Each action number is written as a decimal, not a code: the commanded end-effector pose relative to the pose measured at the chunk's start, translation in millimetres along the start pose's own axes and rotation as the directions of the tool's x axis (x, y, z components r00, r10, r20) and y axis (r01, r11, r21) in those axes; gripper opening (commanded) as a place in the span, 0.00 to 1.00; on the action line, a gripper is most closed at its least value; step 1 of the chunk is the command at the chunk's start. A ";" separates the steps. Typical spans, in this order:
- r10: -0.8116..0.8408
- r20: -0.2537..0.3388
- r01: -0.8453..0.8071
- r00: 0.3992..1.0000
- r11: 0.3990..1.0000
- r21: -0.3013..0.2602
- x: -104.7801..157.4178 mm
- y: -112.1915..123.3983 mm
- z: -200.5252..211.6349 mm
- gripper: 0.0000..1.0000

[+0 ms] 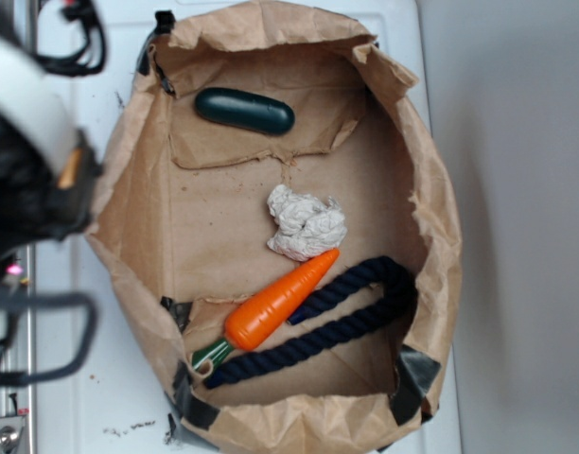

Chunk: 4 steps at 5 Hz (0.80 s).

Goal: Grab the plastic pickle.

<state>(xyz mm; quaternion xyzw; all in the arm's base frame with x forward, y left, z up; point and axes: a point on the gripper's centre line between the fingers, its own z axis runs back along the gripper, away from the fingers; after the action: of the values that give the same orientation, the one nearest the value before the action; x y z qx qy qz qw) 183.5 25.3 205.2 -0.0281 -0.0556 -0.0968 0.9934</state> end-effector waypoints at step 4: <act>-0.325 0.089 0.312 0.941 0.940 0.136 87.9 61.9 -90.1 1.00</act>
<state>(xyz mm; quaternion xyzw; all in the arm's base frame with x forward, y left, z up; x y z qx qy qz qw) 286.2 62.2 107.8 0.0221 -0.0984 -0.2532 0.9622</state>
